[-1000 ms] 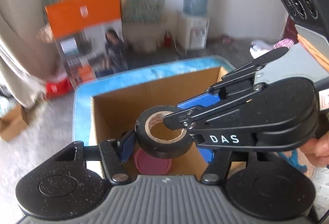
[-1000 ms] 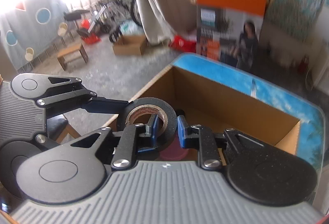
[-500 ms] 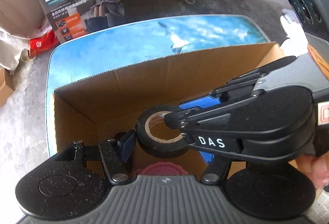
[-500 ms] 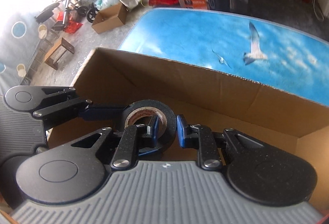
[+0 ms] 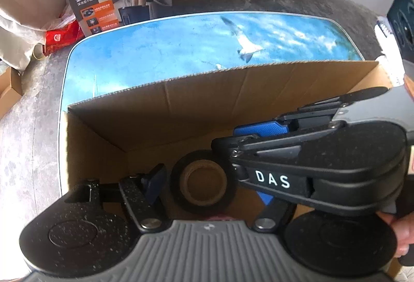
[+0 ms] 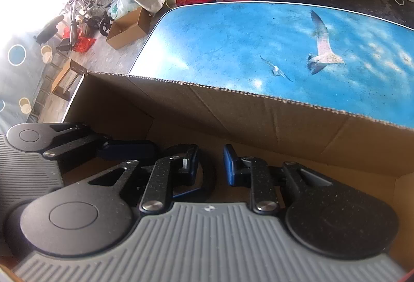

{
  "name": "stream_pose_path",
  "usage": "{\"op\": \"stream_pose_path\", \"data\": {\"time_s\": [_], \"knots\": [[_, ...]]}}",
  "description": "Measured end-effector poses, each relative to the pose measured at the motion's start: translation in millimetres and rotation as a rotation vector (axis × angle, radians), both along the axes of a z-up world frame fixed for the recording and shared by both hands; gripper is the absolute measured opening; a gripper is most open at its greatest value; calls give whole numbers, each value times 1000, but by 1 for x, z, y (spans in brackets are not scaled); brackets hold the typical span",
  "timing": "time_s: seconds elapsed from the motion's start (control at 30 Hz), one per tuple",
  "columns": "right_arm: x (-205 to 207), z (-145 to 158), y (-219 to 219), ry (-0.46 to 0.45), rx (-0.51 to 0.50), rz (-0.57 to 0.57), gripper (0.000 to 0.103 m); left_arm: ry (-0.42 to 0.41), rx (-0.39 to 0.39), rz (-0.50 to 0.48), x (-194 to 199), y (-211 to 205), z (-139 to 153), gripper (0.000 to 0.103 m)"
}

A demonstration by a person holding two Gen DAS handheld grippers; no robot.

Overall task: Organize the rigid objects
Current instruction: 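Move the open right gripper to the green dropper bottle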

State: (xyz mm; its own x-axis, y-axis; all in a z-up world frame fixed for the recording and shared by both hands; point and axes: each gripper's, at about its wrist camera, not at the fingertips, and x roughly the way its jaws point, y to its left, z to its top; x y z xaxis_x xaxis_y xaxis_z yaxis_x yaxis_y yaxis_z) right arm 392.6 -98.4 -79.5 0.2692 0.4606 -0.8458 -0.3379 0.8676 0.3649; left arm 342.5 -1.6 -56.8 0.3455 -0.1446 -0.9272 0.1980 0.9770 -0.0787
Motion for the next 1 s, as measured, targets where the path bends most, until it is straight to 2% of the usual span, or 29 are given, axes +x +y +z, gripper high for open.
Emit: {"op": "stream_pose_path", "data": {"time_s": [0.17,0.33,0.57,0.67,0.73,0.83,1.0], "knots": [[-14,22,-5,-42,12,-2,23,-46,-30,0,-16,2,21,78],[-45,62,-19,-118,54,-5,25,-118,-62,-5,-40,5,54,81],[-120,129,-55,-259,140,-25,29,-243,-136,-22,-105,8,108,86],[-163,154,-75,-318,195,-30,31,-310,-134,-50,-140,6,125,88],[-196,166,-90,-364,227,-37,36,-348,-124,-61,-161,6,130,92],[-247,175,-112,-431,266,-64,47,-396,-130,-65,-195,7,133,93],[-321,166,-142,-487,297,-136,53,-448,-171,-77,-245,4,115,95]]}}
